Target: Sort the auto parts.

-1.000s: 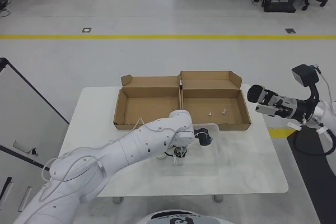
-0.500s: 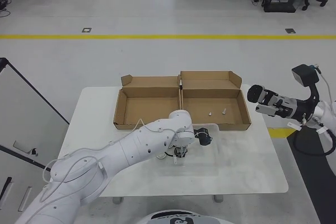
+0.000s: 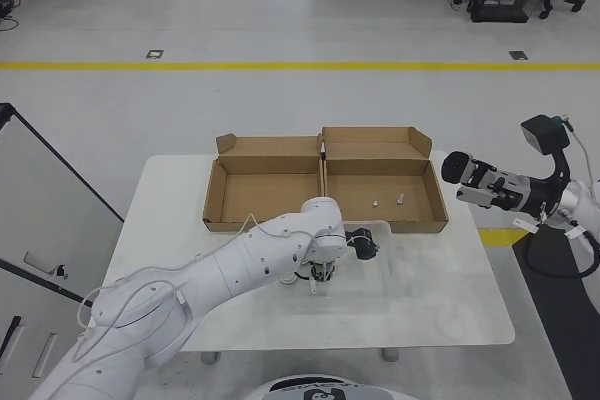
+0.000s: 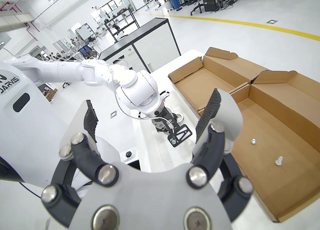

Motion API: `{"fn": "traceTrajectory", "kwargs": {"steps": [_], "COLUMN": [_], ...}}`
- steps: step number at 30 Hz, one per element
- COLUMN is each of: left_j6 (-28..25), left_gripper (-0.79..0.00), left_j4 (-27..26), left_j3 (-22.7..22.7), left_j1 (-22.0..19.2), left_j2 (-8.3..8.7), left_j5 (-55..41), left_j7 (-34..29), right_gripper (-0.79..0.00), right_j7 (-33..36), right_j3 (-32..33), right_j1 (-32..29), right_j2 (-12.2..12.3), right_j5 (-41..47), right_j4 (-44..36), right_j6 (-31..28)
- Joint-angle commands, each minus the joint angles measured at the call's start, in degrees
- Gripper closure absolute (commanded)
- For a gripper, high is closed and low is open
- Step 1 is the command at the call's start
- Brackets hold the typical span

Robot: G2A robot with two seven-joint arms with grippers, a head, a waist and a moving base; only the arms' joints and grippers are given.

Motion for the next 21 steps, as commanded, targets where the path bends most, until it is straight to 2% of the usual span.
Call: {"fn": "traceTrajectory", "kwargs": {"steps": [1, 10, 15, 21], "left_j6": [0.12, 0.36, 0.76, 1.09], "left_gripper": [0.0, 0.0, 0.0, 0.0], "left_j4": [-0.21, -6.1, -11.05, -17.64], "left_j3": [-0.37, -3.43, -5.26, -7.35], "left_j1": [0.01, -0.08, 0.25, 0.14], "left_j2": [0.1, 1.69, 3.88, 7.56], "left_j5": [0.1, -0.07, -0.85, -1.5], "left_j7": [0.03, -2.46, -3.21, -3.54], "right_gripper": [-0.785, -0.785, -0.785, -0.785], "right_j7": [0.0, 0.0, 0.0, 0.0], "right_j3": [0.0, 0.0, 0.0, 0.0], "right_j1": [0.0, 0.0, 0.0, 0.0], "right_j2": [0.0, 0.0, 0.0, 0.0], "right_j5": [0.0, 0.0, 0.0, 0.0], "right_j4": [0.0, 0.0, 0.0, 0.0], "right_j6": [0.0, 0.0, 0.0, 0.0]}}
